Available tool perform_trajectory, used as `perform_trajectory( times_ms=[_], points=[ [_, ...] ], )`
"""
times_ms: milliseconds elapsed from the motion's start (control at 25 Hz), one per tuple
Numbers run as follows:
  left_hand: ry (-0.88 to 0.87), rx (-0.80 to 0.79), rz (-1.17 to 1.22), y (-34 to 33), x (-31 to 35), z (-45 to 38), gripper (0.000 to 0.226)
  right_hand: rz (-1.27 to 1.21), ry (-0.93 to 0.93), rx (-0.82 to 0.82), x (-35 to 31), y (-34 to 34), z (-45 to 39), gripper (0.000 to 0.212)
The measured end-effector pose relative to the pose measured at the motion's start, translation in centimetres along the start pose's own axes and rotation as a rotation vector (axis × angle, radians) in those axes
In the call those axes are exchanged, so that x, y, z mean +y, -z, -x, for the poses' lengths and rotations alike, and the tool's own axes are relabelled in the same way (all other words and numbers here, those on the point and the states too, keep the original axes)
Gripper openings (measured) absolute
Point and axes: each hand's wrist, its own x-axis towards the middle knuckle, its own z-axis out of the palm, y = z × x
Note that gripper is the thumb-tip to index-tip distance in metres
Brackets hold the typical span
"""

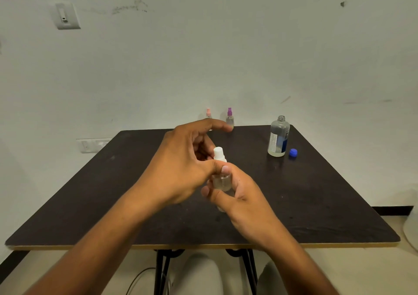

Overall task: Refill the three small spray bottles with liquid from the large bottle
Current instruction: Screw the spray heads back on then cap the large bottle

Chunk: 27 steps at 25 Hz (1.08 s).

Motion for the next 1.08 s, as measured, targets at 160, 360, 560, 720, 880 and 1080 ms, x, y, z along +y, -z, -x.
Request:
perform_trajectory(
  times_ms=[160,360,560,720,880,1080],
  points=[
    [-0.012,-0.191,0.195,1.2,0.3,-0.6,0.063,-0.084,-0.057,-0.115,-0.3,0.7,0.1,0.016],
    [0.019,0.017,-0.034,-0.3,-0.2,-0.1,0.025,-0.074,0.009,0.045,-0.6,-0.1,0.2,0.028],
    [0.018,0.065,-0.096,-1.2,-0.3,0.4,0.01,-0.061,0.033,0.068,-0.7,-0.4,0.1,0.028],
    [-0.026,-0.125,-0.019,0.0,-0.3,0.0,0.004,-0.111,-0.037,-0.107,-0.7,0.6,0.3,0.024],
    [-0.027,-0.235,0.047,0.7,-1.1,-0.8,0.005,-0.079,-0.038,-0.08,-0.6,0.4,0.2,0.028],
    [-0.027,-0.004,-0.042,-0.5,-1.8,-0.2,0.017,-0.01,-0.006,0.091,-0.2,-0.6,0.1,0.026]
  ],
)
